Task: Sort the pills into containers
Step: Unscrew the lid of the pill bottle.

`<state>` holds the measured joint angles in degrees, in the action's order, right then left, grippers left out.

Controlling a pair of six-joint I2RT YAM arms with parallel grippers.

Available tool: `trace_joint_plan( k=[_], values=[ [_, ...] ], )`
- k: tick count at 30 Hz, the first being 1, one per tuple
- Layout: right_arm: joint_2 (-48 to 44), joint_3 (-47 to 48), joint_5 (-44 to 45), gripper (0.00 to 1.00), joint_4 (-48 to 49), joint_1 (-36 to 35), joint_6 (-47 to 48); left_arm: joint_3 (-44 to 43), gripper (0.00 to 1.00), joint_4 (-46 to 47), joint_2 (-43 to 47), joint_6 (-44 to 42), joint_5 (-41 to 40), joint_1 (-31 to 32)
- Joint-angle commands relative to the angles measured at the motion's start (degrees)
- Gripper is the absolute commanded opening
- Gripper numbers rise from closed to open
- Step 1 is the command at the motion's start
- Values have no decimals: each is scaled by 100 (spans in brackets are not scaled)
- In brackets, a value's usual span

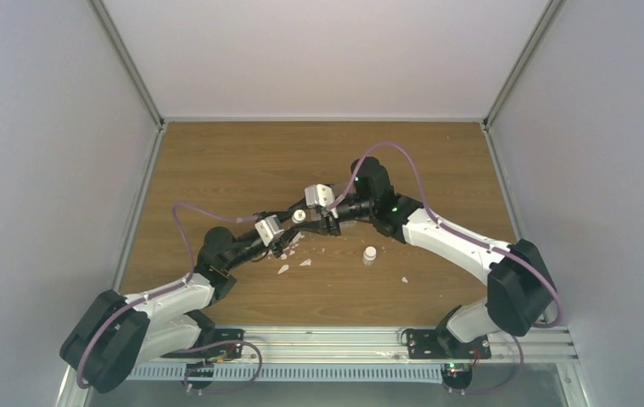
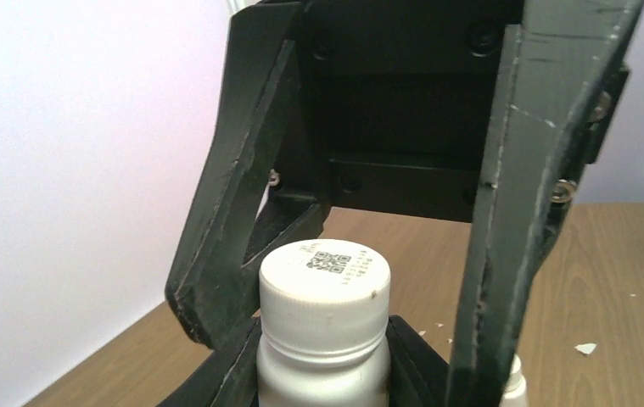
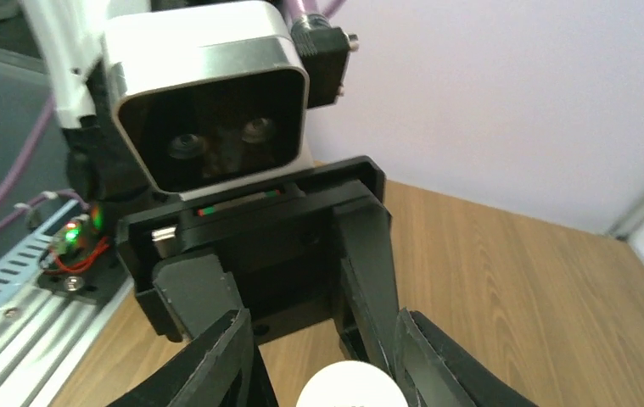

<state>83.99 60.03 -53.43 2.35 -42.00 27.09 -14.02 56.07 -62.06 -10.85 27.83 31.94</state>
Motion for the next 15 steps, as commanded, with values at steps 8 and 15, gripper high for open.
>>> trace_joint_plan(
  k=[8,15],
  values=[
    [186,0,2762,100,1322,-177,-2937,-91,67,146,-328,293,-1754,-276],
    [479,-73,2808,100,2123,-191,-4325,-153,67,209,-565,251,-1881,-276]
  ],
)
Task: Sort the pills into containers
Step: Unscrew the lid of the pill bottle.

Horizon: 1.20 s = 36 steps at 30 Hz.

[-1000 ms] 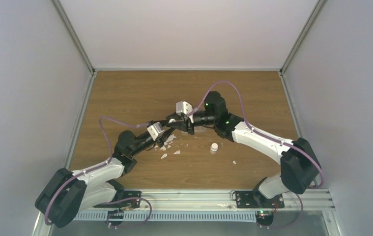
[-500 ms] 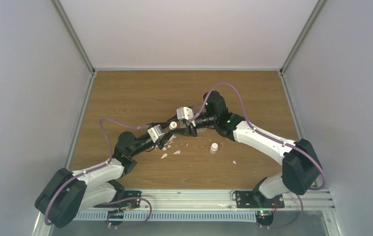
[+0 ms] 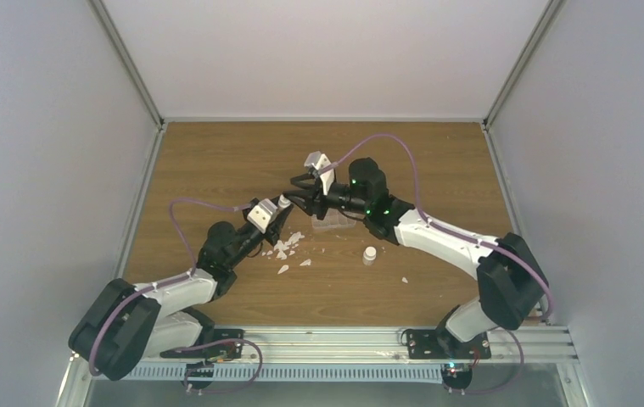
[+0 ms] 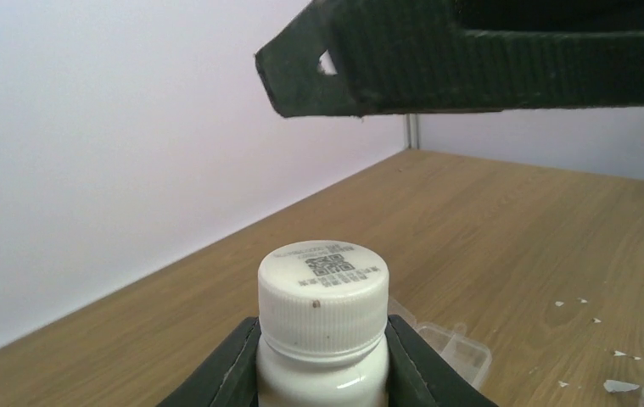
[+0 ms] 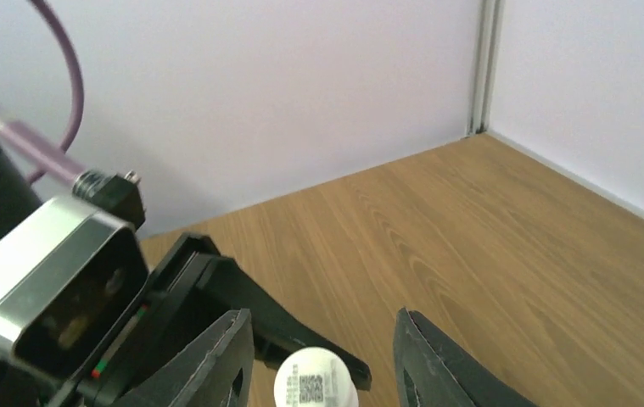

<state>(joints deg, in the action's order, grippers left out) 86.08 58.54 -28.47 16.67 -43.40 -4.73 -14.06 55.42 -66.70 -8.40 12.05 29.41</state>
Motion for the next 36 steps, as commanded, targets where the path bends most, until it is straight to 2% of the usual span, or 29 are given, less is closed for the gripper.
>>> trace_joint_plan(
  k=[1,5,13,24,36],
  values=[
    [372,167,479,100,597,-60,-1291,-141,67,290,-114,6,-322,-23],
    [785,600,1214,100,187,-111,-1684,-123,67,316,-115,27,-348,-23],
    [949,756,1610,100,19,-231,-2091,-136,67,300,-157,25,-408,-23],
    [897,632,1443,100,12,-405,-2037,-254,67,194,-309,34,-534,-23],
    [818,488,1405,100,-73,-535,-1900,-411,68,-11,-414,130,-1017,-23]
  ],
)
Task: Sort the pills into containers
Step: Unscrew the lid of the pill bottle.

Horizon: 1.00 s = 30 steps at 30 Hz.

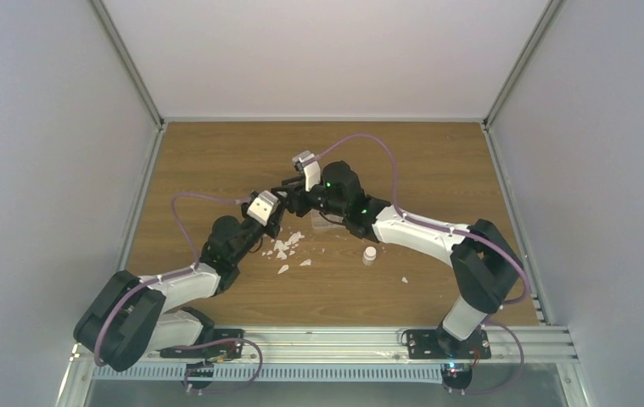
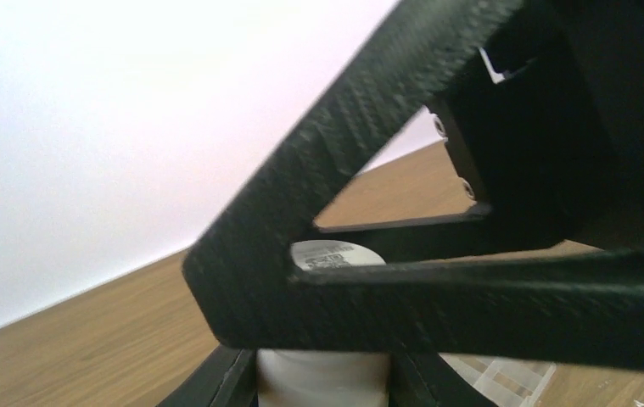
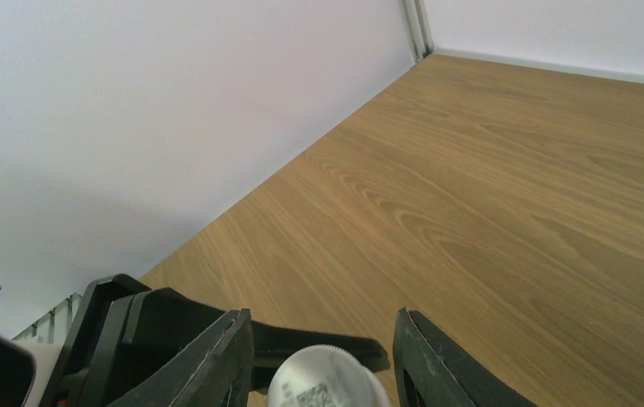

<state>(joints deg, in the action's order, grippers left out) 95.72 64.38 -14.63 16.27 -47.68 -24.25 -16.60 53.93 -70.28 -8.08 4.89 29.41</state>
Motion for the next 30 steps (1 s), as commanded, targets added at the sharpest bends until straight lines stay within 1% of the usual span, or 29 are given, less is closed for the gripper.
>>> trace_joint_plan(
  k=[1,5,7,10,16,25,30],
  values=[
    [-136,-95,34,100,-29,-112,40,-159,68,135,-56,122,-330,-21],
    [-94,-82,142,99,-9,-119,14,-185,68,98,-71,210,-442,-23],
    [-46,-23,238,97,-54,-120,-31,-193,68,119,-109,250,-445,-23],
    [92,132,412,94,-173,-123,-67,-237,68,146,-232,284,-755,-14],
    [477,504,554,91,-413,-127,-120,-283,68,230,-434,311,-1038,3],
    [801,810,736,90,-581,-163,-147,-301,68,354,-631,285,-1102,16],
    [801,809,791,84,-557,-171,-175,-300,68,356,-659,266,-1091,13]
  ],
)
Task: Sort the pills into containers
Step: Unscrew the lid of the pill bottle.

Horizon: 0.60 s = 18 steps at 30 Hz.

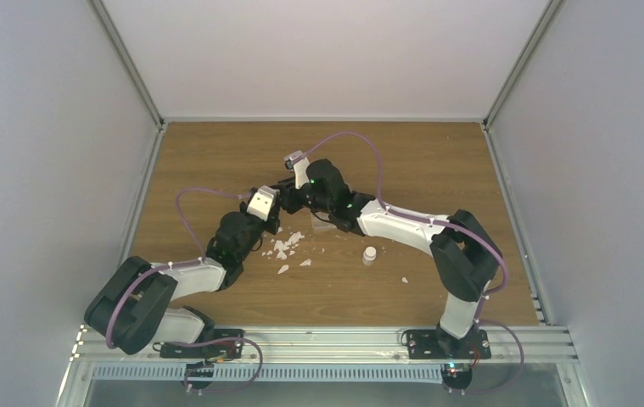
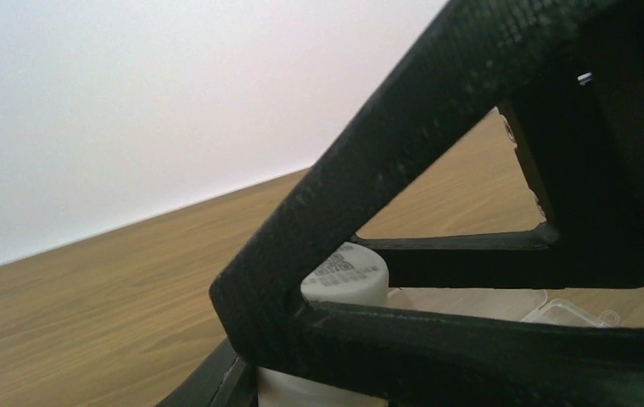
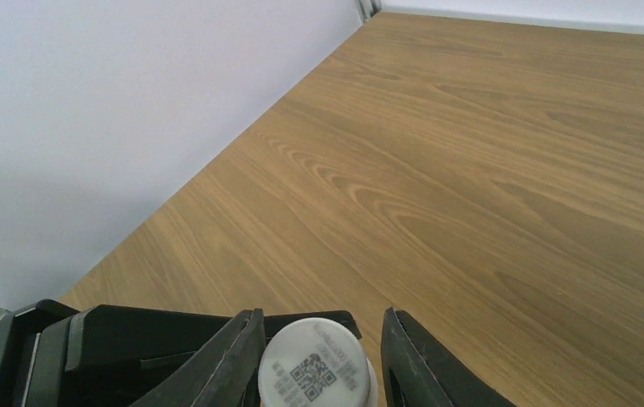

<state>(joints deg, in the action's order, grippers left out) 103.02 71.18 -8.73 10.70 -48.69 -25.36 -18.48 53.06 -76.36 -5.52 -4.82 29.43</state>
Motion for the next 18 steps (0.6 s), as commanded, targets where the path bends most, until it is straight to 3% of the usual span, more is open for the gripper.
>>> trace_joint_plan(
  k=[1,4,7,9,11,14,18],
  values=[
    [69,124,227,83,2,-72,-65,-112,68,449,-60,10,-124,10],
    [69,124,228,78,-10,-71,-40,-116,68,453,-88,4,-131,17],
    [48,88,202,63,13,-71,-10,-112,68,460,-105,-32,-132,10],
    [15,27,220,50,65,-71,31,-112,68,460,-115,-70,-132,10],
    [-44,-33,264,29,101,-71,174,-100,68,453,-112,-149,-95,3],
    [-178,-164,275,6,182,-65,683,-16,68,490,-36,-153,398,-145],
    [-454,-459,-641,0,349,82,1456,136,68,543,202,-92,1428,-409]
  ],
)
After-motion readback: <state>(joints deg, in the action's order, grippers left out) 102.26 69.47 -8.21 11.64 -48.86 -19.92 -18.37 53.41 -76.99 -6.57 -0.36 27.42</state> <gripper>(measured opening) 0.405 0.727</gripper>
